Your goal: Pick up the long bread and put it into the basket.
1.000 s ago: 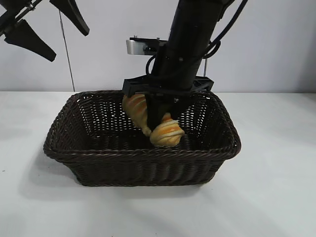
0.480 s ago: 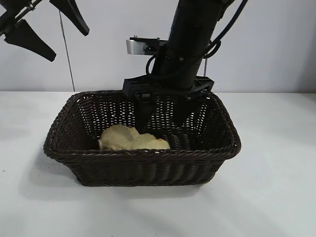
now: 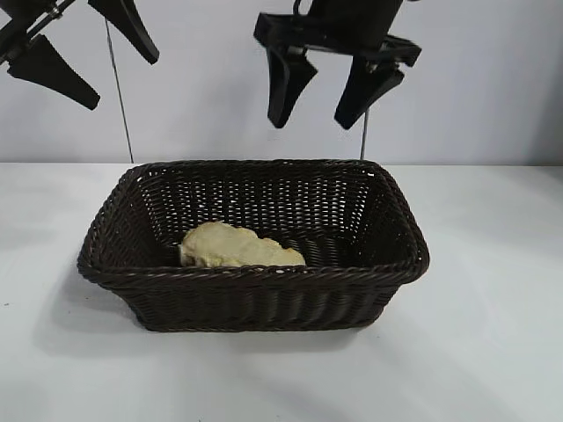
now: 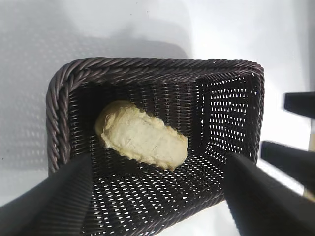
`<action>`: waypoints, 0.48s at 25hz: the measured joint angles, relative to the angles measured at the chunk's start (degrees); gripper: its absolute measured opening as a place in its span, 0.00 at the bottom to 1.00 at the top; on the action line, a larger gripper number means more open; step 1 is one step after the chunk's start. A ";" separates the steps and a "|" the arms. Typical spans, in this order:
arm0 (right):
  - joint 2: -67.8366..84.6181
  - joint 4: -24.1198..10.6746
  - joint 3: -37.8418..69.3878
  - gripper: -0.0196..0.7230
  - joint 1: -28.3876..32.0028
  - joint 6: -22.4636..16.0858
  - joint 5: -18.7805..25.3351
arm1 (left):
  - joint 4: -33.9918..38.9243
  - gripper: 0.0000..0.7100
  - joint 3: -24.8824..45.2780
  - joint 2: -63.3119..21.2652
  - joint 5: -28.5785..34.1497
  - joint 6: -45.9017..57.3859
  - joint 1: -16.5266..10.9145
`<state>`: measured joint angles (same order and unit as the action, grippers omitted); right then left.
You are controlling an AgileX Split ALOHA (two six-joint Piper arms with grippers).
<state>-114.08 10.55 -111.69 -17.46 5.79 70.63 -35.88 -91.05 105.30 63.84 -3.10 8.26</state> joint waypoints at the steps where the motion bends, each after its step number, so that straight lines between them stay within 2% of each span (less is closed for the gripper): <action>1: 0.00 0.14 -0.14 0.82 1.01 -0.44 0.06 | 0.00 0.76 0.00 0.00 0.00 0.00 0.00; 4: 0.00 0.22 -0.23 0.82 2.67 -1.56 0.15 | 0.00 0.76 0.00 0.00 0.00 0.00 0.00; 12: 0.00 2.72 -0.30 0.82 2.59 -1.67 0.30 | 0.00 0.76 0.00 0.00 0.05 0.00 0.00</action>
<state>-114.08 13.27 -111.98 -14.87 4.12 70.94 -35.88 -91.05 105.30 63.89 -3.10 8.26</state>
